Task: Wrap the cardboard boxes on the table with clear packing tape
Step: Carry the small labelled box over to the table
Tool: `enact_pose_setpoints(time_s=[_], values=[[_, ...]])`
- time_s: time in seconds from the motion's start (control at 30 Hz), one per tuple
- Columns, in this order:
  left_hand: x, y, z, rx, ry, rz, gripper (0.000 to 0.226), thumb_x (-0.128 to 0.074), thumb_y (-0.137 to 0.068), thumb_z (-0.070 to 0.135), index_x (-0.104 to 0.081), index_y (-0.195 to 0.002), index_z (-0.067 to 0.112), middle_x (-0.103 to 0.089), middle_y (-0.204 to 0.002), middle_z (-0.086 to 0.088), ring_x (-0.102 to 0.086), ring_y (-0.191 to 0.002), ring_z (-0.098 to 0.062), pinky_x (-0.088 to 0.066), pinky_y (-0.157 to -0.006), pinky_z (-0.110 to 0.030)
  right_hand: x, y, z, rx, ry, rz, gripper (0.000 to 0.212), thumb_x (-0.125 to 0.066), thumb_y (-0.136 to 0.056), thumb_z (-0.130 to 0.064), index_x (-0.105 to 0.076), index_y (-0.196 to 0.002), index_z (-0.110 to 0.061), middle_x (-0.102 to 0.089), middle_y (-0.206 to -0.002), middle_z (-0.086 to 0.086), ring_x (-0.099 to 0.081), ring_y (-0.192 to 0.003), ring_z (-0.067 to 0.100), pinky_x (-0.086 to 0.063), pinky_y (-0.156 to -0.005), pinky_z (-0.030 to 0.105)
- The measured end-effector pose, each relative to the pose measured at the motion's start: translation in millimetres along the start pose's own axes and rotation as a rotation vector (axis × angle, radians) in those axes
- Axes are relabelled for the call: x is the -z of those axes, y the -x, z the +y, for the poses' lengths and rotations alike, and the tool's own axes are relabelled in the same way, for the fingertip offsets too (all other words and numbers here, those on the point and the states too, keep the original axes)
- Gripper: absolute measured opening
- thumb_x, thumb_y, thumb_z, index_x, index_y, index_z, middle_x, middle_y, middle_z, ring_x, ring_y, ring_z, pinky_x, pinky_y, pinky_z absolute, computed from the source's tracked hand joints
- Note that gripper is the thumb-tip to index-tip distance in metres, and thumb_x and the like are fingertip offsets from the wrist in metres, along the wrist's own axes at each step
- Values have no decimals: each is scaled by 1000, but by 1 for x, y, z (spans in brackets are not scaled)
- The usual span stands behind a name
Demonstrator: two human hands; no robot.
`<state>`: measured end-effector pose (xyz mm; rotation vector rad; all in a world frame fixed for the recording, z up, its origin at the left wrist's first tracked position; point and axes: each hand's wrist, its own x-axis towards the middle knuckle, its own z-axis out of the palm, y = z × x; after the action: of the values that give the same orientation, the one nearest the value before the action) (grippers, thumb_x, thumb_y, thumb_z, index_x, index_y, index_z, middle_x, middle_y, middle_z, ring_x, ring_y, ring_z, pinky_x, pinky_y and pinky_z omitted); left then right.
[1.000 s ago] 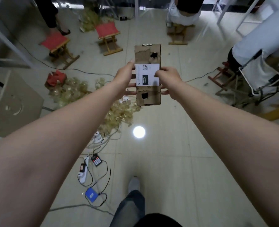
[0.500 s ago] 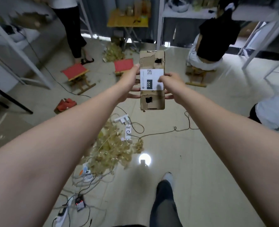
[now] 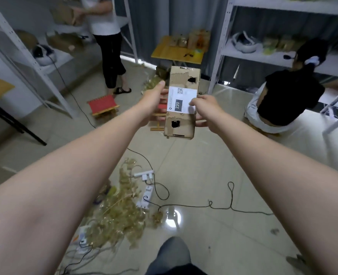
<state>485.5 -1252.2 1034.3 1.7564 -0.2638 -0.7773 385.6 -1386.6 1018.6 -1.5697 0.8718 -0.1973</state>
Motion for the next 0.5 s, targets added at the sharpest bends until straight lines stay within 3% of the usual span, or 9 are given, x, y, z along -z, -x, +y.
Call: enact_pose_setpoints(time_s=[0.07,0.23,0.3,0.4,0.5], values=[[-5,-32,14,-11,14,9,47,-33,-109,55,-68,-121,26,-70,-93,3,-67,-79,-17,-60,-81,-38,8,-32,-15,21,10,1,20,-49,-99,-10,-59,-92,-26,-58,-81,-3,-58,-65,19,-53,-56,25],[-11,-124,35,7,45,17,50,-33,-109,55,-66,-130,23,-69,-93,4,-67,-74,-15,-61,-78,-37,16,-134,-37,28,72,-8,24,-53,-98,-14,-60,-121,-21,-56,-84,-3,-59,-78,23,-60,-71,37],[-11,-175,43,15,53,22,50,-34,-108,56,-66,-128,24,-69,-99,2,-67,-77,-17,-62,-79,-39,14,-183,-47,38,88,-13,21,-54,-99,-15,-60,-117,-22,-59,-88,-4,-61,-85,23,-62,-84,44],[-11,-265,61,6,54,38,46,-34,-108,55,-66,-122,26,-69,-99,3,-66,-78,-16,-60,-72,-36,8,-273,-66,42,93,-26,16,-52,-100,-13,-61,-99,-27,-65,-94,-2,-66,-87,24,-62,-83,44],[-8,-373,86,15,56,38,47,-35,-108,56,-67,-122,25,-70,-99,2,-68,-80,-16,-58,-66,-33,0,-380,-93,33,106,-32,18,-51,-99,-11,-58,-93,-27,-68,-96,0,-67,-90,25,-62,-84,45]])
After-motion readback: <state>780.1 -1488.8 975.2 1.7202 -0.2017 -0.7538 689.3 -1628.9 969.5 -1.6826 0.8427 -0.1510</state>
